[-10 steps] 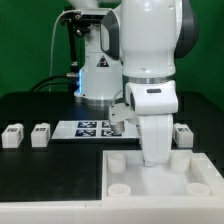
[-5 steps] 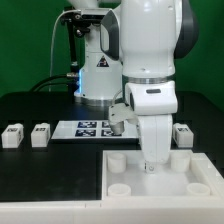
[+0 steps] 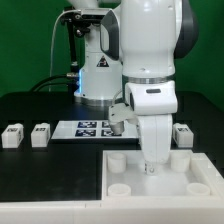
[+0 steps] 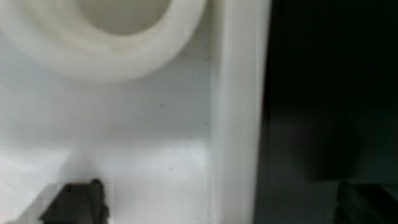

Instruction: Assemble one leg

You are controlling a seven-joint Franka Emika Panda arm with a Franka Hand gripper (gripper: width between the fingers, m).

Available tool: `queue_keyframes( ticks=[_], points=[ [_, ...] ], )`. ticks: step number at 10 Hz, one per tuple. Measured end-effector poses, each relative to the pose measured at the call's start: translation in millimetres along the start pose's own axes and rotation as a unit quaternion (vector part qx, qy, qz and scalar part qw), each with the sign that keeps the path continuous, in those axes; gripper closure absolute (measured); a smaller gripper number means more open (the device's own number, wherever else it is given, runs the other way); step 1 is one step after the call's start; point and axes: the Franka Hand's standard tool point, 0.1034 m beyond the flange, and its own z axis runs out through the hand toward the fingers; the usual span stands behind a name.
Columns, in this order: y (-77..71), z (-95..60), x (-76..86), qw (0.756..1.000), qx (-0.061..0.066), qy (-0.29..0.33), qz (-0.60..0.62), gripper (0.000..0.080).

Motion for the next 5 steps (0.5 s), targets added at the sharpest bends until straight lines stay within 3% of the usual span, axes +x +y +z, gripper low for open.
queue_keyframes(
  ticks=[3, 4, 5],
  points=[
    [-0.1, -0.8, 0.7, 1.0, -0.001, 0.0, 0.01, 0.0151],
    [-5.3, -12.5, 5.9, 0.998, -0.006, -0.001, 0.059, 0.0151],
    [-20.1, -30.6, 17.7, 0.997, -0.014, -0.004, 0.081, 0.0151]
  ],
)
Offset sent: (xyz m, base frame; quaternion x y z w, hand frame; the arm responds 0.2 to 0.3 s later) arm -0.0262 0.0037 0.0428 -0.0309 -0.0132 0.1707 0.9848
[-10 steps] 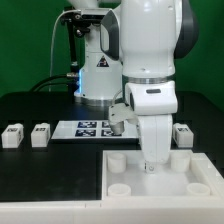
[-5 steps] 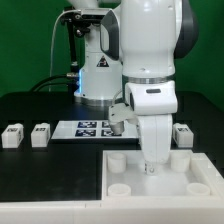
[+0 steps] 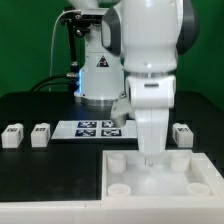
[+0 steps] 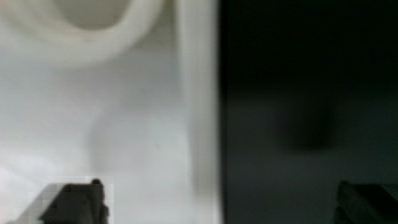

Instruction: Assemble one leg

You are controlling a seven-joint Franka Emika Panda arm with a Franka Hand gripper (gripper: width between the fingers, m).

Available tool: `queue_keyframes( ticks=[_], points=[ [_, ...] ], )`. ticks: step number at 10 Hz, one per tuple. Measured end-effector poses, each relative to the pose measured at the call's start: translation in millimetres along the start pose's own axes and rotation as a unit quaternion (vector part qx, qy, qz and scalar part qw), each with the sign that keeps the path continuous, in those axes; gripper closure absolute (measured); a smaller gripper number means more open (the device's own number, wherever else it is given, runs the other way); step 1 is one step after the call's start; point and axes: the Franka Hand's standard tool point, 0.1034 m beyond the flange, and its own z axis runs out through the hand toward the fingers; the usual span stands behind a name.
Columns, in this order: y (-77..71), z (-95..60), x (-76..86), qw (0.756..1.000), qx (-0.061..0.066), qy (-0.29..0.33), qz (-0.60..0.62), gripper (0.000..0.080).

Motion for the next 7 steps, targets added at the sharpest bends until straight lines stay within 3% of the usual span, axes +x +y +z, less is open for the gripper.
queue_keyframes(
  ticks=[2, 4, 7],
  points=[
    [-12.2, -14.0, 22.5, 0.988, -0.005, 0.0, 0.155, 0.0151],
    [-16.6, -33.7, 46.0, 0.957, -0.015, 0.009, 0.291, 0.0151],
    [-18.4, -30.8, 46.3, 0.908, -0.006, 0.014, 0.42, 0.0151]
  ],
)
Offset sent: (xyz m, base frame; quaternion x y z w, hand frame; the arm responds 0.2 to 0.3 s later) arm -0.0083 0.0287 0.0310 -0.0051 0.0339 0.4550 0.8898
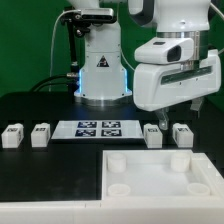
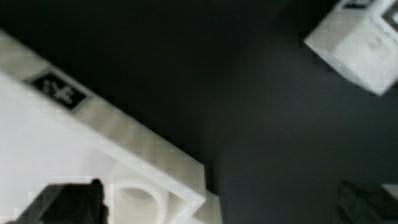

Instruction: Assemble one leg

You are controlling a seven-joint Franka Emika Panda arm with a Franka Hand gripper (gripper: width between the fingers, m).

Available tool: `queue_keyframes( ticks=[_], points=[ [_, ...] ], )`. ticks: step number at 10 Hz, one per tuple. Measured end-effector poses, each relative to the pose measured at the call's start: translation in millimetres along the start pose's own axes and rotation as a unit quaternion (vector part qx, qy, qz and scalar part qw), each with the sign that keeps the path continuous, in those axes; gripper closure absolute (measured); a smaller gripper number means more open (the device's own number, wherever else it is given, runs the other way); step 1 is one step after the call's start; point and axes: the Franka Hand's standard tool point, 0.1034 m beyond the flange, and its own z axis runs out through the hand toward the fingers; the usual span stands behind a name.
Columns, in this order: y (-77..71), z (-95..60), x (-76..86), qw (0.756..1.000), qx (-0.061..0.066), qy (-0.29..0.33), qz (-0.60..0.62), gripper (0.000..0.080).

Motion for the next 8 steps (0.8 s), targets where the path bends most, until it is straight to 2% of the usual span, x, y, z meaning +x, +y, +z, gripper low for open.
queue_keyframes(
  ticks=[1, 2, 3, 4, 7, 8],
  points=[
    [-5.2, 1.9, -1.8, 0.998, 0.004, 0.001, 0.068, 0.0151],
    [-20.1, 8.8, -11.9, 0.988, 0.008, -0.008, 0.152, 0.0151],
    [-25.6, 9.5, -11.8, 0.978, 0.013, -0.011, 0.207, 0.0151],
    [-24.8, 9.6, -11.2, 0.966, 0.019, -0.011, 0.259, 0.0151],
    [-25.1, 9.8, -13.5, 0.966, 0.021, -0.03, 0.256, 0.0151],
    [-25.5, 10.4, -17.9, 0.966, 0.023, -0.056, 0.252, 0.0151]
  ],
)
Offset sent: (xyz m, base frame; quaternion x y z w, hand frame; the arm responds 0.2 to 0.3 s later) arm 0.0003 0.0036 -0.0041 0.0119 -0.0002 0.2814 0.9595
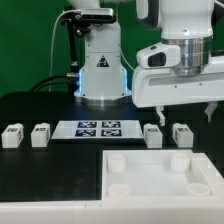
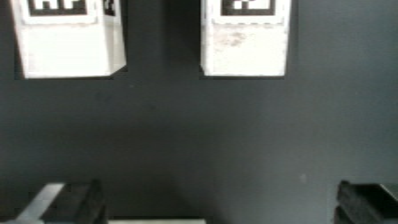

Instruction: Assemble one leg

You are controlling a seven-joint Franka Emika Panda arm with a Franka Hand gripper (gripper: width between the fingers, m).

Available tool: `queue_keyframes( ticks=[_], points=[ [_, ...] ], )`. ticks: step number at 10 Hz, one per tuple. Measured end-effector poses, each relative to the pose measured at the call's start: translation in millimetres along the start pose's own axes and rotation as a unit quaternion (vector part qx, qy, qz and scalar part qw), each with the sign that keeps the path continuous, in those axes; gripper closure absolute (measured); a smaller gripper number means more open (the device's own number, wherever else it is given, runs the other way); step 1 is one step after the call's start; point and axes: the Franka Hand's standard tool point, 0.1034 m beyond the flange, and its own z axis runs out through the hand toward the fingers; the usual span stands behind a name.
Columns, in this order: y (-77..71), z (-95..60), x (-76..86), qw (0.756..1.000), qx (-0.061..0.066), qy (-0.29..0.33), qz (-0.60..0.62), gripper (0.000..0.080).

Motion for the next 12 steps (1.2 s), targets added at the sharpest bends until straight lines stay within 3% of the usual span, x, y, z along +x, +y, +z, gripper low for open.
queue_keyframes(
  ticks=[2, 3, 5, 7, 8, 10, 12],
  points=[
    [-2.0, -7.1, -7.6, 0.993, -0.017, -0.115, -0.003, 0.0151],
    [-5.0, -6.5, -2.8, 0.989, -0.019, -0.149, -0.001, 0.0151],
    [-6.5, 0.9, -16.8, 0.963, -0.033, -0.269, 0.005, 0.0151],
    [-16.4, 11.2, -18.8, 0.945, -0.039, -0.325, 0.004, 0.0151],
    [-12.4, 8.1, -25.8, 0.925, -0.044, -0.376, 0.003, 0.0151],
    [-14.1, 14.6, -19.0, 0.924, -0.043, -0.381, 0.006, 0.0151],
    [-17.8, 24.5, -30.4, 0.918, -0.051, -0.393, 0.014, 0.0151]
  ],
)
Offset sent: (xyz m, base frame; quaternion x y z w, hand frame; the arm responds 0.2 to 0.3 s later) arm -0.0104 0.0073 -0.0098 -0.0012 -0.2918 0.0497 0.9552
